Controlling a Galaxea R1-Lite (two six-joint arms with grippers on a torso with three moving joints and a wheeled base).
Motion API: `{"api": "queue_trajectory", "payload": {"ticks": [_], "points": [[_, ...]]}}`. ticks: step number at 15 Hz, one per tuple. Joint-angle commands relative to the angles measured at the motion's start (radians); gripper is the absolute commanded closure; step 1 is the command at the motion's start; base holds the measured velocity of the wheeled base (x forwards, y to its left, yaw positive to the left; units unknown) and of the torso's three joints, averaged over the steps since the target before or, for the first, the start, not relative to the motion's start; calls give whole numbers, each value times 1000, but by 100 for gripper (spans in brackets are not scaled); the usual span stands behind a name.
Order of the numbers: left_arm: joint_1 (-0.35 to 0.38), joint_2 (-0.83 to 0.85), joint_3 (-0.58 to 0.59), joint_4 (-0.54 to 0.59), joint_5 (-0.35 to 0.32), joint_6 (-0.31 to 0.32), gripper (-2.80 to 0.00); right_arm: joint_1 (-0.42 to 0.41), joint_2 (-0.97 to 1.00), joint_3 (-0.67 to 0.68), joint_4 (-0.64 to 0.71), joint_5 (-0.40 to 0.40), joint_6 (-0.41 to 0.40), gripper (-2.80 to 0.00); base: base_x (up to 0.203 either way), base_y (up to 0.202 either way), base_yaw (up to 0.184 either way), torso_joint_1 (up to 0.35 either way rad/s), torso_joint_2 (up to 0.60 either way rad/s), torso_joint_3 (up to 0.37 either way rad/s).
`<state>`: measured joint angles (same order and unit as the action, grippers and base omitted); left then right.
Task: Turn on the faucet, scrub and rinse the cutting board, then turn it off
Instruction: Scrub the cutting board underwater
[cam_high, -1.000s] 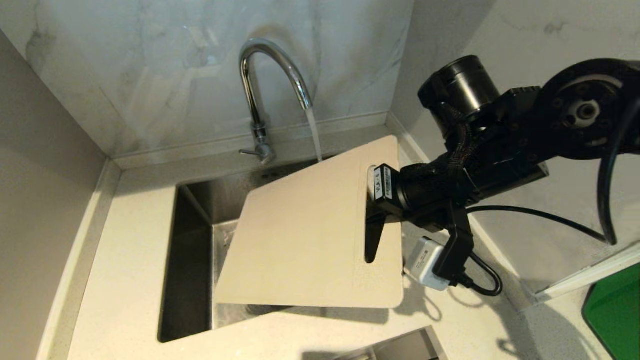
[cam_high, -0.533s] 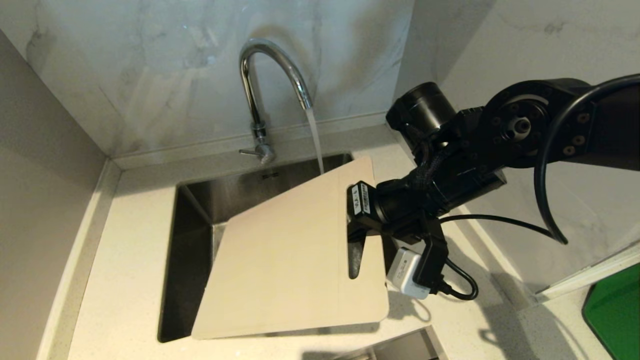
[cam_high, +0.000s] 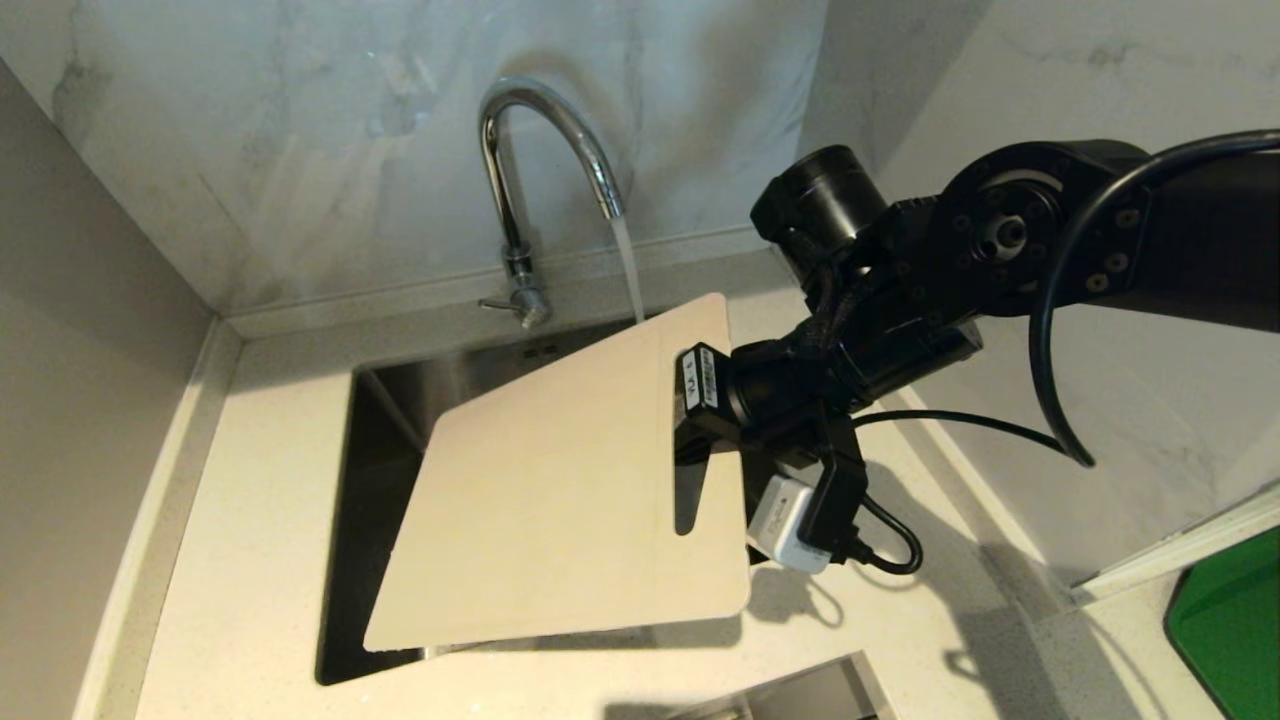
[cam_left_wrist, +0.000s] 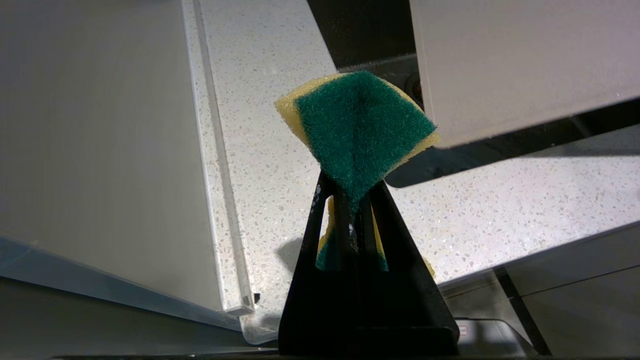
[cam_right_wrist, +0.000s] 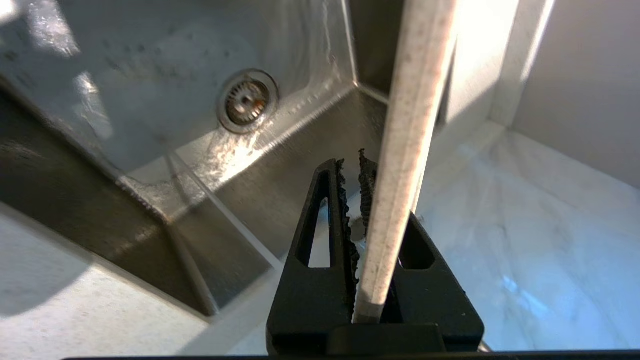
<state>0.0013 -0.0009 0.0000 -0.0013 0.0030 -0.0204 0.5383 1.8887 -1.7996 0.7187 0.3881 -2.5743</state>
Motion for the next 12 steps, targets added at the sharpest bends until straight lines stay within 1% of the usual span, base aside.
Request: {"api": "queue_trajectory", "payload": {"ticks": [1,3,5,9,12], "points": [[0,1,2,0,0,-1,0,2,40,-51,4,9,-15,0,0,0,0,0,0,0],[0,1,2,0,0,-1,0,3,83,-125,25,18,-15,0,0,0,0,0,0,0],[0,1,2,0,0,-1,0,3,125,-169,49,26,-19,0,0,0,0,0,0,0],[0,1,2,0,0,-1,0,-4,155,-175,50,26,-26,0,0,0,0,0,0,0],[0,1,2,0,0,-1,0,-39,169,-175,51,23,-38,0,0,0,0,0,0,0]]}}
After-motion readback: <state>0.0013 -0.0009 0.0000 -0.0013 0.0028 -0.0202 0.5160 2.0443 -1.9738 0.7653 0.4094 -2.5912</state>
